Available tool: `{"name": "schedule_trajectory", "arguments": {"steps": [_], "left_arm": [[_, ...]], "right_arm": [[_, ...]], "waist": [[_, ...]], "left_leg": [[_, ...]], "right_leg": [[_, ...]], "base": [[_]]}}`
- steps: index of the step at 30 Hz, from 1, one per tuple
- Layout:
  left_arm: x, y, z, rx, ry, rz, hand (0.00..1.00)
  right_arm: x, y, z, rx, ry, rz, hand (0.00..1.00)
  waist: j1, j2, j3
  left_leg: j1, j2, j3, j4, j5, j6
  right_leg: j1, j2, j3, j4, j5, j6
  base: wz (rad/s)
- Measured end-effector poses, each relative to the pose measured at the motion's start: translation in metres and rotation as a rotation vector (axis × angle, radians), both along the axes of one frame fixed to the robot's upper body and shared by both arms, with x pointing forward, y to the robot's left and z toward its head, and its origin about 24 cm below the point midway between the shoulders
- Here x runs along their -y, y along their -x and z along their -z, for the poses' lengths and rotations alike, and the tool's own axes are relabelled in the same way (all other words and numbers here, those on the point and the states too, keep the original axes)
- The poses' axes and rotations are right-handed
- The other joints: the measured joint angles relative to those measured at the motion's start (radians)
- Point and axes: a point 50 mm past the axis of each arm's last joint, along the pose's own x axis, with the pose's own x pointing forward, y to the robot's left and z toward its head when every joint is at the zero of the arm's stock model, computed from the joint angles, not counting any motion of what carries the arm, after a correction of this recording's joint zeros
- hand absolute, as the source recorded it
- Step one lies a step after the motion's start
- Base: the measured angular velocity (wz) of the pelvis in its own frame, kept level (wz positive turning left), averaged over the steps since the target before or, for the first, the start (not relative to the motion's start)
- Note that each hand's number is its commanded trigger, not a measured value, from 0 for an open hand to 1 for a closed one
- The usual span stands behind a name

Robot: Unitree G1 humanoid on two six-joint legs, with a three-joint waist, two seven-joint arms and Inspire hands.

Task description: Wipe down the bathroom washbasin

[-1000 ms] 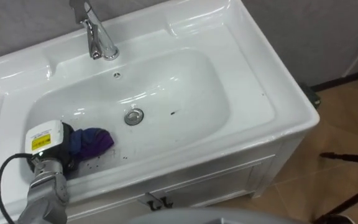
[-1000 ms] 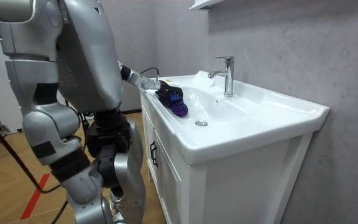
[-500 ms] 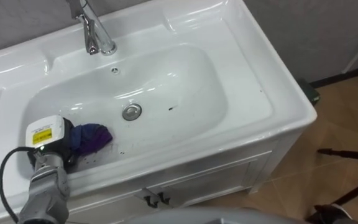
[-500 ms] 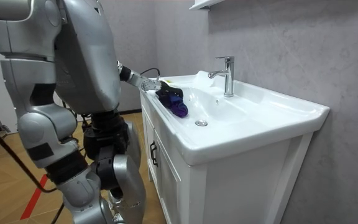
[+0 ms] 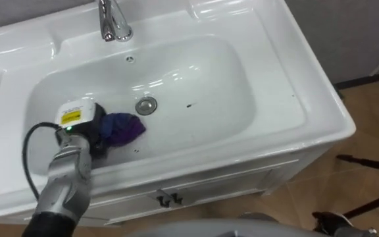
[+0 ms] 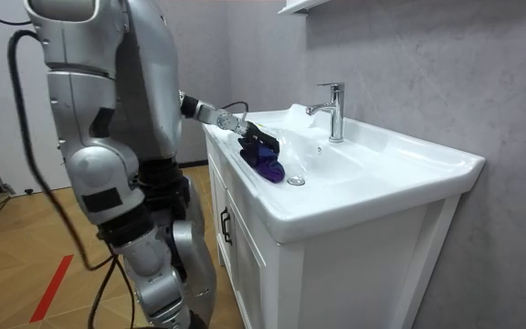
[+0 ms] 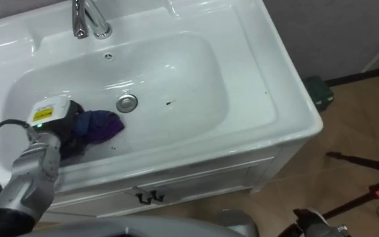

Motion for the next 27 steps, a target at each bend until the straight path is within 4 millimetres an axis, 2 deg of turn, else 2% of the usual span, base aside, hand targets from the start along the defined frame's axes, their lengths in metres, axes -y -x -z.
{"name": "schedule_trajectory", "arguments": {"steps": [3, 5, 10, 14, 17, 19, 22, 27], "left_arm": [[0.008, -0.004, -0.009, -0.029, 0.077, 0.028, 1.0], [0.021, -0.005, -0.016, -0.062, 0.156, 0.078, 1.0], [0.038, -0.007, -0.022, -0.112, 0.232, 0.17, 1.0], [0.041, -0.007, -0.025, -0.151, 0.281, 0.195, 1.0], [0.05, -0.006, -0.029, -0.194, 0.369, 0.233, 1.0], [0.053, -0.005, -0.03, -0.215, 0.422, 0.242, 1.0], [0.054, -0.005, -0.032, -0.24, 0.493, 0.243, 1.0], [0.054, -0.005, -0.034, -0.263, 0.6, 0.235, 1.0]], "right_arm": [[-0.003, -0.003, 0.001, 0.004, -0.012, -0.02, 0.0], [-0.004, -0.003, 0.001, 0.0, -0.023, -0.032, 0.0], [-0.006, -0.006, 0.002, -0.006, -0.047, -0.048, 0.0], [-0.006, -0.004, 0.002, -0.017, -0.051, -0.043, 0.0], [-0.004, -0.002, 0.002, -0.036, -0.05, -0.041, 0.0], [-0.006, -0.002, 0.003, -0.044, -0.053, -0.057, 0.0], [-0.008, -0.002, 0.004, -0.049, -0.054, -0.063, 0.0], [-0.006, -0.003, 0.004, -0.055, -0.04, -0.055, 0.0]], "waist": [[0.0, -0.005, 0.0041], [0.0, -0.007, 0.007], [-0.004, -0.005, 0.0072], [-0.006, 0.0, 0.0061], [-0.007, 0.016, 0.0057], [-0.012, 0.02, 0.0054], [-0.026, 0.023, 0.0063], [-0.024, 0.022, 0.0066]], "left_leg": [[0.001, -0.001, 0.0, -0.004, -0.002, 0.003], [-0.002, -0.003, -0.001, -0.005, -0.002, 0.003], [-0.003, -0.006, 0.0, -0.003, -0.004, 0.006], [0.003, -0.007, 0.0, -0.003, -0.005, 0.008], [-0.002, -0.006, 0.002, 0.014, -0.016, 0.024], [-0.002, -0.006, 0.001, 0.017, -0.016, 0.024], [-0.001, -0.006, 0.002, 0.017, -0.017, 0.025], [0.005, -0.007, 0.005, 0.016, -0.017, 0.025]], "right_leg": [[-0.001, -0.002, 0.0, -0.003, 0.001, 0.002], [0.005, -0.002, -0.002, -0.016, 0.005, 0.008], [0.009, -0.005, -0.002, -0.016, 0.008, 0.013], [0.019, -0.005, 0.0, -0.024, 0.009, 0.014], [0.023, -0.004, 0.003, -0.03, 0.011, 0.019], [0.025, -0.006, 0.005, -0.03, 0.012, 0.02], [0.025, -0.006, 0.007, -0.03, 0.013, 0.022], [0.022, -0.006, 0.022, -0.026, 0.013, 0.023]], "base": [[0.0], [0.04], [0.01], [0.0], [-0.02], [-0.03], [-0.02], [-0.09]]}}
